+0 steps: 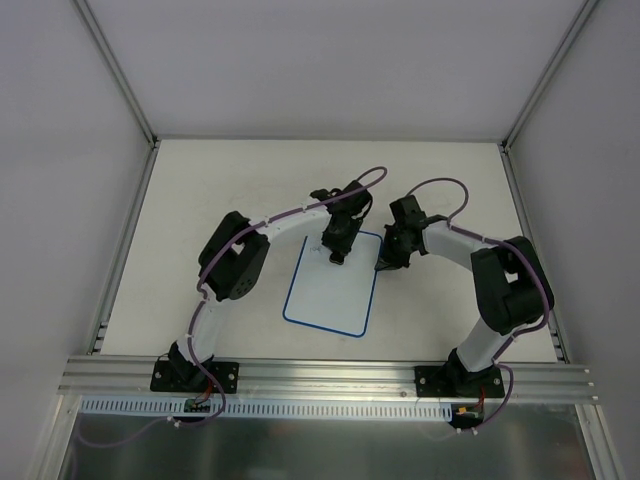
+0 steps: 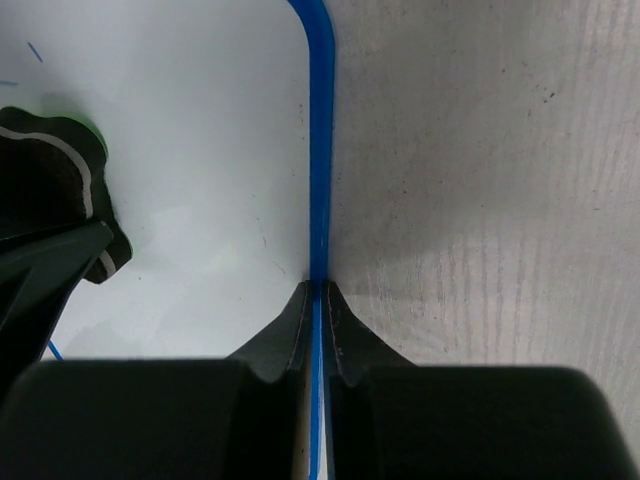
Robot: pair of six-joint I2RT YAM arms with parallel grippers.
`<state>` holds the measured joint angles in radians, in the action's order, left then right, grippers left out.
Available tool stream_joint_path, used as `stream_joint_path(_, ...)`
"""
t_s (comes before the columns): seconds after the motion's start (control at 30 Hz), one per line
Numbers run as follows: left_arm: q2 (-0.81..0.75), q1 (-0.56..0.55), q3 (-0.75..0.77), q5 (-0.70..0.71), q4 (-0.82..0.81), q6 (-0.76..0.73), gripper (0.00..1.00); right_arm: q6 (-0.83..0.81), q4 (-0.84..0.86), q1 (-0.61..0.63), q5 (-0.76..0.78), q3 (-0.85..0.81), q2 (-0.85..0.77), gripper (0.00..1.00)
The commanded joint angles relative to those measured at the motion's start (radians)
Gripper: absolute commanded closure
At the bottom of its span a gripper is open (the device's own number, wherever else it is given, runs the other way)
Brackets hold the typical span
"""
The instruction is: Erase the whiteboard
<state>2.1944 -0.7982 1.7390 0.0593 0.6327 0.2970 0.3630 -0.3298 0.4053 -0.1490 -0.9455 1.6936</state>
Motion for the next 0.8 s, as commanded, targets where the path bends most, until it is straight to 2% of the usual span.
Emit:
stream_joint_path(0.0, 0.021, 0.014, -0.059, 0.051, 0.030, -0.019, 1.00, -0.055, -0.104, 0.013, 0.094, 0.004, 0.055, 1.00)
stream_joint_path(0.27, -0.067, 0.131, -0.228, 0.105, 0.077, 0.040, 1.00, -0.072, -0.160, 0.029, 0.143, -0.013, 0.046, 1.00)
stream_joint_path(0.57, -0.096, 0.246, -0.265, 0.235, 0.159, 0.056, 1.00, -0.076, -0.157, 0.030, 0.175, -0.007, 0.046, 1.00)
stream_joint_path(0.77, -0.154, 0.275, -0.228, 0.231, 0.159, 0.064, 1.00, -0.081, -0.155, 0.033, 0.169, -0.013, 0.043, 1.00)
